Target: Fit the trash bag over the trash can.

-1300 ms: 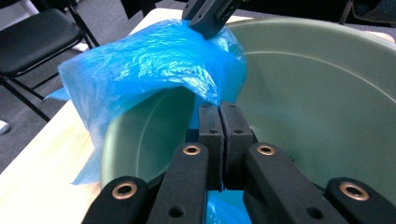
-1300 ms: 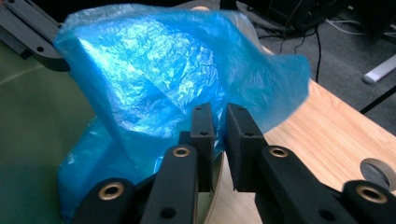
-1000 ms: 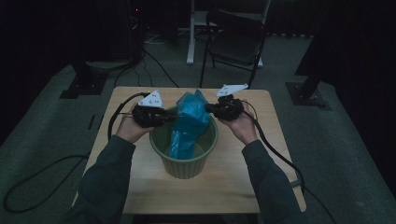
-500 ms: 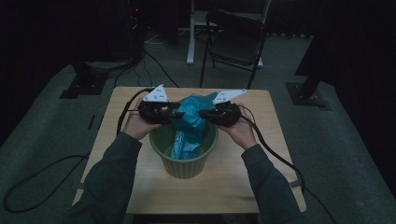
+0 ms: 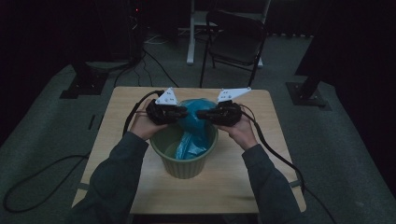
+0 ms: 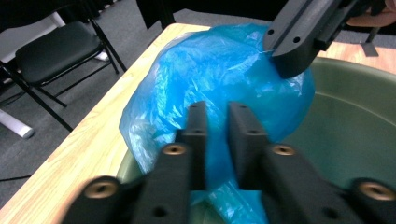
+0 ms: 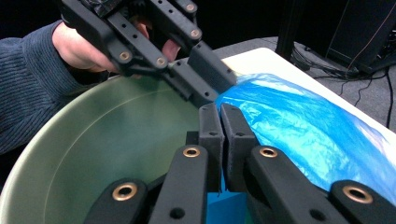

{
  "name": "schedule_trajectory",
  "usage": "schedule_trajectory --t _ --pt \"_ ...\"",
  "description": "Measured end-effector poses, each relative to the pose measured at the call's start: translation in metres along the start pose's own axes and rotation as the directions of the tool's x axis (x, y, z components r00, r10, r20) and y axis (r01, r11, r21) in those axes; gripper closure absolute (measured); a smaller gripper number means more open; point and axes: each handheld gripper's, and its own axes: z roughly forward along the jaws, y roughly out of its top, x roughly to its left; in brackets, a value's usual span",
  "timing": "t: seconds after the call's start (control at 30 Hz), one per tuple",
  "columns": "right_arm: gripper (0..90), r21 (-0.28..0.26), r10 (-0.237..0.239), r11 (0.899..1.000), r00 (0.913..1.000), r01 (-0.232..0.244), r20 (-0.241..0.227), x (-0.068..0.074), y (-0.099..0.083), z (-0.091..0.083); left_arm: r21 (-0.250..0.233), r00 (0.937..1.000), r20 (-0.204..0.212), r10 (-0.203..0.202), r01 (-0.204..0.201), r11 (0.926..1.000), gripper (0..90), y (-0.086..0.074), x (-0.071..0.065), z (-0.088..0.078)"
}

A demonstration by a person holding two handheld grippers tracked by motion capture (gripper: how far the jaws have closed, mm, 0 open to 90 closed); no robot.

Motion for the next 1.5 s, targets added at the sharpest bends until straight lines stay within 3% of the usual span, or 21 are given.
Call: schedule_trajectory --t 0.03,0.2,0.4,0.6,0.8,0.93,0.97,1.1,1.17,1.27,1.4,1.5 --pt "87.6 0.004 -0.001 1.0 1.0 0.001 0.0 0.0 0.0 0.0 0.002 1.0 0.002 0.003 -0.003 1.0 89.7 0.0 0.0 0.0" --pt "81.7 0.014 -0.003 1.0 1.0 0.003 0.007 -0.002 -0.002 0.0 0.006 0.9999 -0.006 0.01 -0.009 0.9999 90.0 -0.003 -0.001 -0.005" --pt "70.5 -0.03 0.054 0.998 0.9981 -0.053 0.029 -0.014 -0.009 -0.013 0.007 0.9995 -0.016 0.027 -0.027 0.9996 90.0 -0.006 -0.003 -0.012" --pt "59.4 -0.042 0.117 0.993 0.9846 -0.112 0.13 -0.026 -0.013 -0.019 0.006 0.9984 -0.007 0.055 -0.055 0.9984 90.0 -0.006 -0.008 -0.017" --pt "52.6 -0.025 0.137 0.991 0.9796 -0.134 0.147 -0.031 -0.015 -0.013 -0.008 0.9976 0.012 0.068 -0.067 0.9977 90.0 -0.007 -0.012 -0.02" --pt "49.9 0.007 0.151 0.988 0.9799 -0.154 0.13 -0.034 -0.016 -0.008 -0.012 0.9965 0.03 0.078 -0.077 0.9969 90.0 -0.007 -0.014 -0.021" --pt "50.1 0.033 0.147 0.988 0.979 -0.153 0.141 -0.035 -0.017 -0.004 -0.013 0.9964 0.031 0.079 -0.079 0.9968 90.0 -0.006 -0.015 -0.021" --pt "60.5 0.053 0.149 0.986 0.9779 -0.158 0.147 -0.036 -0.018 0.001 -0.009 0.9953 0.041 0.088 -0.087 0.9961 90.0 -0.006 -0.017 -0.021" --pt "78.5 0.062 0.125 0.989 0.9792 -0.136 0.16 -0.035 -0.018 0.003 -0.001 0.9943 0.049 0.095 -0.095 0.9955 90.0 -0.006 -0.018 -0.021" --pt "87.7 0.06 0.103 0.992 0.9803 -0.115 0.168 -0.032 -0.017 0.001 -0.002 0.9947 0.05 0.09 -0.09 0.9959 90.0 -0.007 -0.017 -0.021" --pt "90.0 0.042 0.081 0.995 0.9824 -0.089 0.168 -0.028 -0.015 -0.005 -0.007 0.9957 0.046 0.08 -0.08 0.9968 88.7 -0.006 -0.016 -0.022" --pt "89.9 0.04 0.062 0.997 0.9853 -0.069 0.159 -0.024 -0.014 -0.008 -0.022 0.9977 0.026 0.063 -0.062 0.9978 80.0 -0.005 -0.014 -0.026"
